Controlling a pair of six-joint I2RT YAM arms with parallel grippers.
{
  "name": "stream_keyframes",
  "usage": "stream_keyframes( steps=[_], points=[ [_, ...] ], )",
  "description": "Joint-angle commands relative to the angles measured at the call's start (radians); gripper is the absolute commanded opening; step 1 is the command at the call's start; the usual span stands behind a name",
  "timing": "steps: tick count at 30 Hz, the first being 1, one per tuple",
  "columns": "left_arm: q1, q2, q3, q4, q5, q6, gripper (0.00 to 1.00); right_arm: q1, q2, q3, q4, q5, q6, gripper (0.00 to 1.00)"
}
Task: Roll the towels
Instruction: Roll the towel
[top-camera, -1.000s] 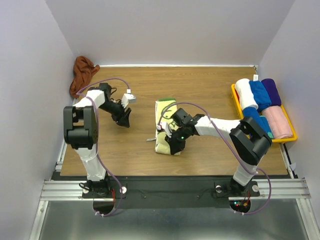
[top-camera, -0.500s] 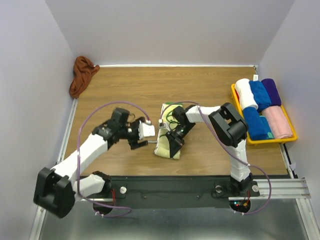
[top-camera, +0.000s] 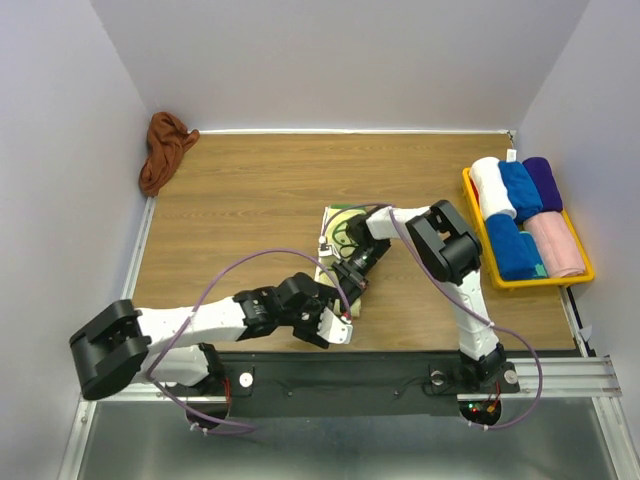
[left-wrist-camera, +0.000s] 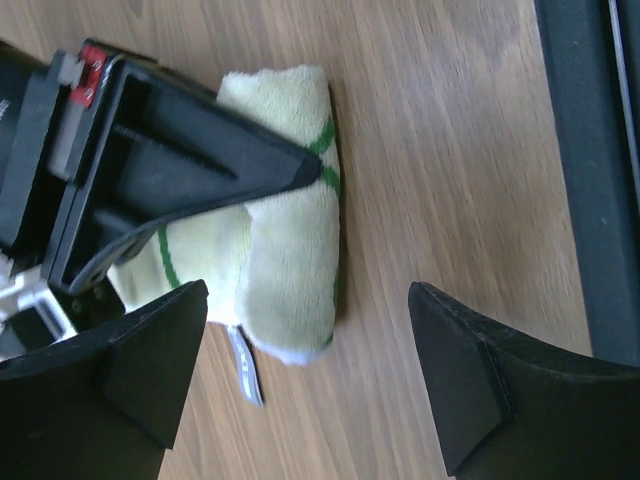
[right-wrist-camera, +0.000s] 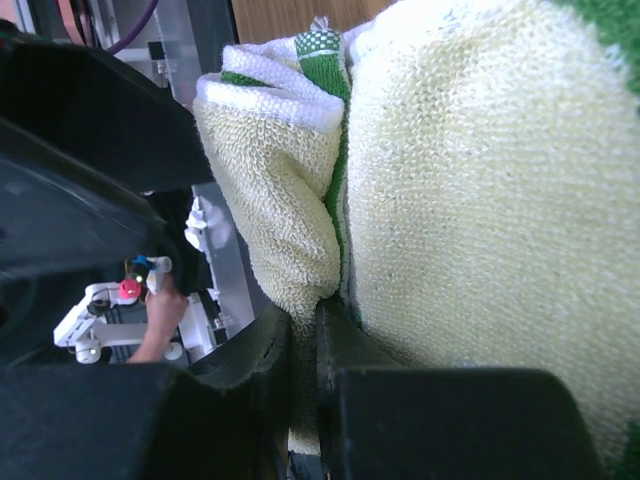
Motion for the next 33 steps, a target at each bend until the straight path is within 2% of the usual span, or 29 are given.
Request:
stream_keyframes(
  steps=[1, 6, 8, 13, 15, 16, 18, 20, 23, 24, 25, 28, 33],
  points=[
    [-0.044, 0.093, 0.026, 0.152, -0.103, -0.027, 0.89, -0.011, 0.041, 0.036, -0.011, 0.042, -0.057, 0.07],
    [-0.048, 0.228, 0.063, 0.169, -0.177, -0.03, 0.79, -0.017, 0.047, 0.039, -0.023, 0.056, -0.074, 0.08],
    [-0.048, 0.254, 0.069, 0.167, -0.18, -0.043, 0.72, -0.023, 0.055, 0.051, -0.026, 0.067, -0.077, 0.09],
    [-0.046, 0.274, 0.087, 0.121, -0.112, -0.08, 0.36, -0.031, 0.079, 0.111, -0.036, 0.093, -0.072, 0.1],
    [-0.046, 0.308, 0.109, 0.058, -0.082, -0.105, 0.33, -0.04, 0.084, 0.164, -0.036, 0.105, -0.054, 0.15],
    [-0.046, 0.32, 0.132, 0.034, -0.069, -0.119, 0.32, -0.041, 0.084, 0.183, -0.037, 0.11, -0.046, 0.19],
    [-0.046, 0.342, 0.164, -0.049, -0.002, -0.165, 0.32, -0.054, 0.07, 0.238, -0.039, 0.129, -0.022, 0.42],
    [-0.043, 0.346, 0.181, -0.103, 0.056, -0.192, 0.32, -0.072, 0.04, 0.273, -0.039, 0.157, 0.001, 0.54],
    [-0.011, 0.348, 0.215, -0.161, 0.142, -0.223, 0.31, -0.115, -0.005, 0.319, -0.034, 0.175, 0.023, 0.77],
    [0.0, 0.354, 0.224, -0.173, 0.164, -0.24, 0.32, -0.129, -0.022, 0.33, -0.033, 0.189, 0.038, 0.81],
    [0.011, 0.36, 0.248, -0.192, 0.194, -0.24, 0.32, -0.159, -0.051, 0.342, -0.028, 0.188, 0.043, 0.94],
    [0.055, 0.4, 0.317, -0.267, 0.248, -0.241, 0.32, -0.222, -0.112, 0.353, -0.011, 0.179, 0.073, 1.0],
    [0.188, 0.512, 0.423, -0.391, 0.431, -0.26, 0.32, -0.324, -0.246, 0.321, 0.021, 0.137, 0.092, 1.0]
  ],
)
